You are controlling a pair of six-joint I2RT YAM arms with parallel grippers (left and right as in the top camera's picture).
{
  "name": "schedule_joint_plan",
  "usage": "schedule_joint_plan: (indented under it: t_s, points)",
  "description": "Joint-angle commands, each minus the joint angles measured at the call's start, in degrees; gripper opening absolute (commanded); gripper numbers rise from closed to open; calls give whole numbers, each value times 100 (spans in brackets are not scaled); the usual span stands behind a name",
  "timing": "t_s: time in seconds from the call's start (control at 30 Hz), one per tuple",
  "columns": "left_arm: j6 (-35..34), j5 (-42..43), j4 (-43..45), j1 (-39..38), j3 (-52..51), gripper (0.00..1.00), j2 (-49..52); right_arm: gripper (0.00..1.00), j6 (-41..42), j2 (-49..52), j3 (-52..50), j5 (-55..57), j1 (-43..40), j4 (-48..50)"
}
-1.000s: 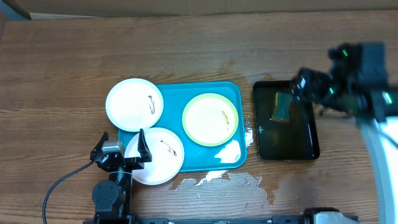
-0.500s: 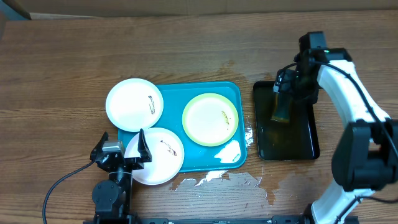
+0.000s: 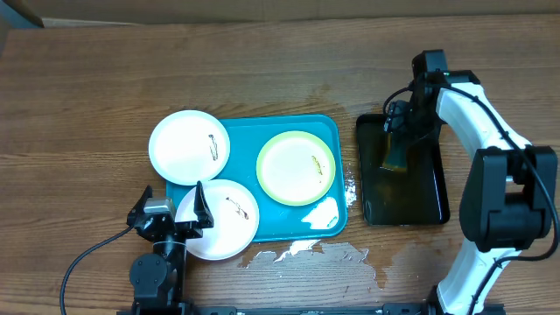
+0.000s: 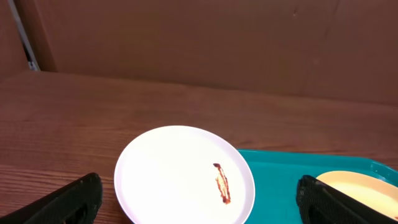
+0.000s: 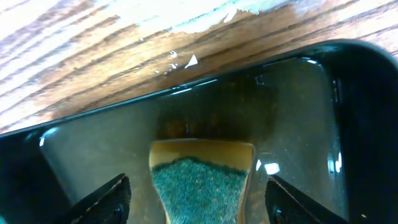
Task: Clean dirty plates on tray and stack at the side
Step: 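Reach the right gripper down to the sponge in the black tray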
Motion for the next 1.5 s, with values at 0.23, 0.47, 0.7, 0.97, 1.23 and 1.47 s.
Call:
schedule_joint_plan:
  t_s: [0.23, 0.47, 0.7, 0.97, 1.23, 1.47]
  points:
    - [85, 28, 11, 11, -20, 100, -50, 70, 26, 208, -15, 68, 35, 42]
    - [85, 28, 11, 11, -20, 100, -50, 66, 26, 280, -129, 68, 35, 114]
    - [85, 28, 11, 11, -20, 100, -50, 54, 24, 280, -433, 68, 35, 361]
    - [85, 28, 11, 11, -20, 100, -50, 8, 15, 269, -129, -363, 33, 164]
    - [87, 28, 11, 11, -20, 100, -50, 56, 4, 258, 363, -369, 35, -595]
    - [85, 28, 11, 11, -20, 100, -50, 62, 87, 144, 627, -426, 35, -1740]
